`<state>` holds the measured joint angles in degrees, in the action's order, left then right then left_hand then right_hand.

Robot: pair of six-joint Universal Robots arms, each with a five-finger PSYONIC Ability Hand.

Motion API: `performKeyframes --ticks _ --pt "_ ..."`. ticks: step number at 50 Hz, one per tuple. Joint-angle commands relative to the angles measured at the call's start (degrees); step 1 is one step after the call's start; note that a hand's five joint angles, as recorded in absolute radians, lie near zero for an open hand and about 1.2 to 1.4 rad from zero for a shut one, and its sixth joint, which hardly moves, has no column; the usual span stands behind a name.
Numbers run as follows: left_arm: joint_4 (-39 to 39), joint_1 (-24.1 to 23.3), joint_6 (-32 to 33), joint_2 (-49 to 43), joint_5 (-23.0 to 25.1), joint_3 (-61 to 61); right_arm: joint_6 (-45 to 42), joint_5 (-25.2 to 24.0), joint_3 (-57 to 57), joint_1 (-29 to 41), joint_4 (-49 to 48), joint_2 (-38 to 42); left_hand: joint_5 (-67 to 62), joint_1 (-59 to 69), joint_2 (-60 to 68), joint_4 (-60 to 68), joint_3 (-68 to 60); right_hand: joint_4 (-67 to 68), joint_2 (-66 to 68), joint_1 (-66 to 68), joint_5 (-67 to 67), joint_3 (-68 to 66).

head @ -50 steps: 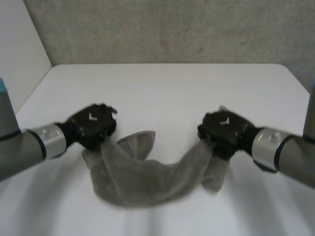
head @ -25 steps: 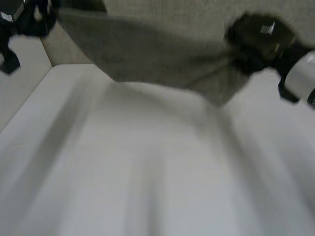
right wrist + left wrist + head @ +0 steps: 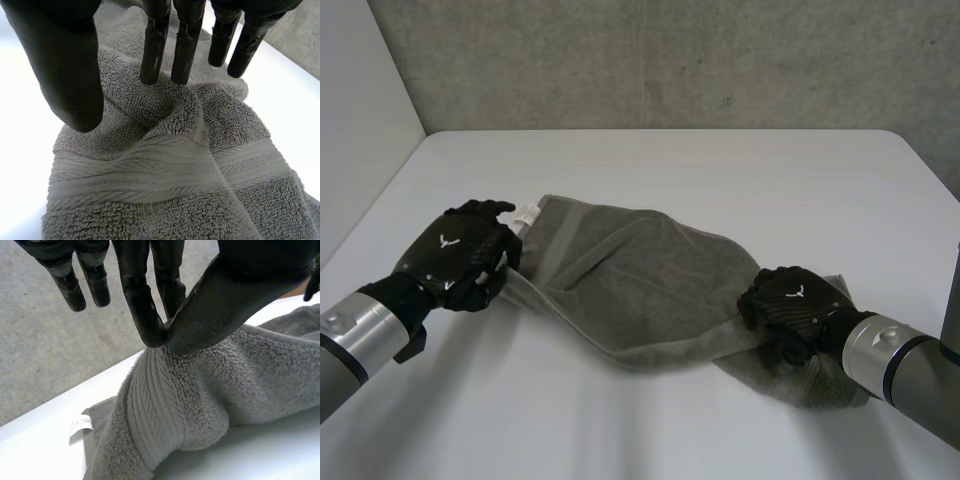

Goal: Fold the towel.

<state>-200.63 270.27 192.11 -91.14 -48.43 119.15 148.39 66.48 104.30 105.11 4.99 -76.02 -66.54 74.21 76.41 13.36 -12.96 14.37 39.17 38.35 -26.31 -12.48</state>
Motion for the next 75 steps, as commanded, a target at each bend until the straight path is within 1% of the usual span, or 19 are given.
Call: performKeyframes --ticks 1,6,8,12,19,33,40,44,46,49,51,52,54,58,63,65,68,70,75 --pt "0.5 1.48 -0.15 0.53 -0.18 -0.76 0.14 0.23 0.29 -0.61 0.02 -0.18 -3.46 5.79 3.59 -3.36 2.96 -4.37 -3.18 -2.36 0.32 2.48" --pt "0.5 2.8 -0.15 0.26 -0.09 -0.68 0.23 0.67 0.2 -0.88 -0.16 -0.35 -3.46 5.79 3.59 -3.36 2.96 -4.37 -5.71 -4.88 2.84 2.48" --pt "0.59 3.06 0.02 0.09 -0.09 -0.59 1.02 1.11 0.02 -0.88 -0.16 -0.53 -3.46 5.79 3.59 -3.36 2.96 -4.37 -12.9 -12.08 10.04 2.48" --pt "0.59 3.24 0.63 -0.35 0.08 0.02 3.21 1.98 0.02 -1.14 -0.07 -1.05 -3.46 5.79 3.59 -3.36 2.96 -4.37 -16.3 -15.47 13.43 2.48" --pt "0.5 3.24 1.95 -1.67 0.09 0.11 7.7 4.01 -0.06 -3.6 -0.25 -2.46 -3.46 5.79 3.59 -3.36 2.96 -4.37 -17.82 -16.99 14.95 2.48" --pt "0.5 5.61 2.39 -2.02 0.17 0.03 10.69 3.66 0.2 -7.2 -0.6 -1.76 -3.46 5.79 3.59 -3.36 2.96 -4.37 -16.64 -15.82 13.78 2.48" --pt "0.5 6.41 2.39 -2.02 0.17 -0.06 12.1 3.57 -1.82 -6.68 -0.51 5.08 -3.46 5.79 3.59 -3.36 2.96 -4.37 -16.64 -15.82 13.78 2.48" --pt "0.5 6.58 2.39 -2.02 0.17 0.03 12.18 3.57 -2.44 -6.24 -0.42 6.94 -3.46 5.79 3.59 -3.36 2.96 -4.37 -16.47 -15.65 13.61 2.48" --pt "0.5 6.58 2.39 -2.02 0.17 0.03 12.18 3.66 -2.7 -6.06 -0.42 7.38 -3.46 5.79 3.59 -3.36 2.96 -4.37 -16.14 -15.31 13.27 2.48" --pt "0.5 6.58 2.39 -2.11 0.17 0.11 12.27 3.75 -3.14 -5.89 -0.25 7.91 -3.46 5.79 3.59 -3.36 2.96 -4.37 -9.91 -9.09 7.05 2.48" --pt "0.5 6.58 2.39 -2.2 0.17 0.11 13.41 3.48 -2.88 -5.8 -0.07 7.91 -3.46 5.79 3.59 -3.36 2.96 -4.37 4.65 5.47 -7.51 2.48" --pt "0.5 6.58 2.39 -2.29 0.17 0.11 13.41 3.48 -2.88 -5.8 -0.07 7.91 -3.46 5.79 3.59 -3.36 2.96 -4.37 4.72 5.55 -7.59 2.48" --pt "0.5 6.58 2.39 -2.29 0.17 0.03 14.64 3.04 -2.27 -6.06 0.02 7.3 -3.46 5.79 3.59 -3.36 2.96 -4.37 14.61 15.43 -17.47 2.48" --pt "0.5 6.58 2.39 -2.29 0.17 0.03 14.65 2.26 -1.39 -6.15 0.45 6.16 -3.46 5.79 3.59 -3.36 2.96 -4.37 21.52 22.34 -24.38 2.48" --pt "0.5 6.58 2.39 -2.29 0.17 0.03 13.33 -1.53 0.11 -6.68 4.06 3.87 -3.46 5.79 3.59 -3.36 2.96 -4.37 22.22 23.04 -25.08 2.48" --pt "0.5 6.58 2.39 -2.29 0.17 0.03 12.1 -4.15 0.29 -7.11 6.34 3.34 -3.46 5.79 3.59 -3.36 2.96 -4.37 21.05 21.87 -23.91 2.48" --pt "0.5 6.67 2.39 -2.29 0.17 0.03 11.66 -4.78 0.29 -7.82 6.96 3.16 -3.46 5.79 3.59 -3.36 2.96 -4.37 19.53 20.35 -22.39 2.48" --pt "0.5 6.67 2.39 -2.37 0.09 0.03 10.87 -5.31 0.02 -8.87 7.4 2.99 -3.46 5.79 3.59 -3.36 2.96 -4.37 13.83 14.66 -16.7 2.48" --pt "0.5 6.49 2.39 -2.99 0.17 0.11 9.55 -5.04 -0.06 -9.14 7.58 1.68 -3.46 5.79 3.59 -3.36 2.96 -4.37 7.78 8.61 -10.65 2.48"
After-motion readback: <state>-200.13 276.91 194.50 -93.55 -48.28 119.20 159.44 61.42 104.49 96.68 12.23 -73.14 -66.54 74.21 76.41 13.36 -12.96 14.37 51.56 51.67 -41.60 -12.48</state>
